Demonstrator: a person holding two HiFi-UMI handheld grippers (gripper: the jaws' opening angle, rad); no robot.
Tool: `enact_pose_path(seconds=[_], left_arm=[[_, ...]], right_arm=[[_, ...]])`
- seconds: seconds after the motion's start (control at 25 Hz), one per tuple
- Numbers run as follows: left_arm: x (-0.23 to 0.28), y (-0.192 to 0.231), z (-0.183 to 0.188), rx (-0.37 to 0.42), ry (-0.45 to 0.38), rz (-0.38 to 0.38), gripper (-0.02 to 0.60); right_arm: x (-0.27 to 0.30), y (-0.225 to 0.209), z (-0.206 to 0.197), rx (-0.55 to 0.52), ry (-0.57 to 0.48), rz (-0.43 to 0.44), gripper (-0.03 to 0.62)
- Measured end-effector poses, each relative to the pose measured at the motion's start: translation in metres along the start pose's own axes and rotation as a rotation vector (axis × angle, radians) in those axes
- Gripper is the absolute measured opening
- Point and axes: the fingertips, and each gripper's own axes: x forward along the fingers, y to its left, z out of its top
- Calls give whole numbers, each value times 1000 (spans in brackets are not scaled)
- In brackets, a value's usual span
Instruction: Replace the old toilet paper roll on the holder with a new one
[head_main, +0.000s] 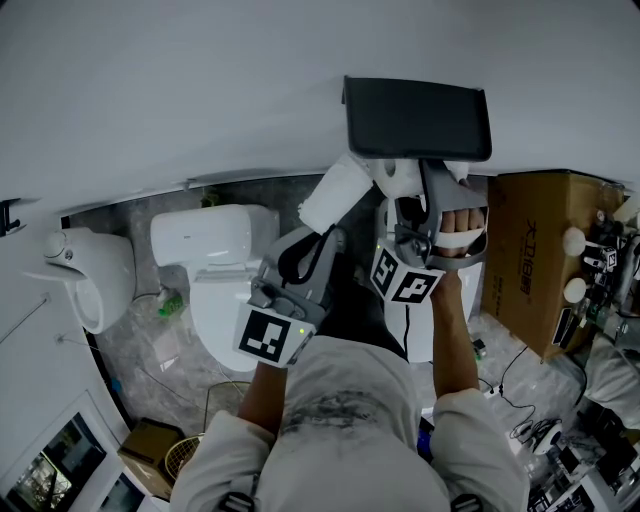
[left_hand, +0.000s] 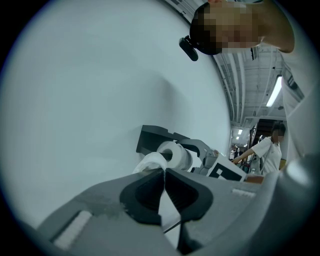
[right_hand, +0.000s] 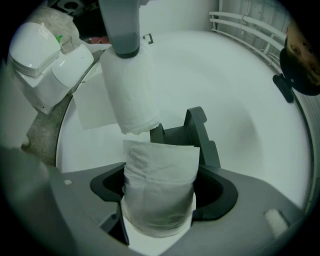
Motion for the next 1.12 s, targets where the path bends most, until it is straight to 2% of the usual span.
enact_pose_path(seconds=[0.52,0.72,1.12], left_arm=[[-15,6,2,-6,-24,20,14],[-19,7,6,-1,-32,24,14],[-26,3,14,11,-51,34,14]], right_arm=[[-2,5,15,-7,-12,20,394],[-5,8,20,10,-22,36,426],[-19,6,25,30,-57,49,436]])
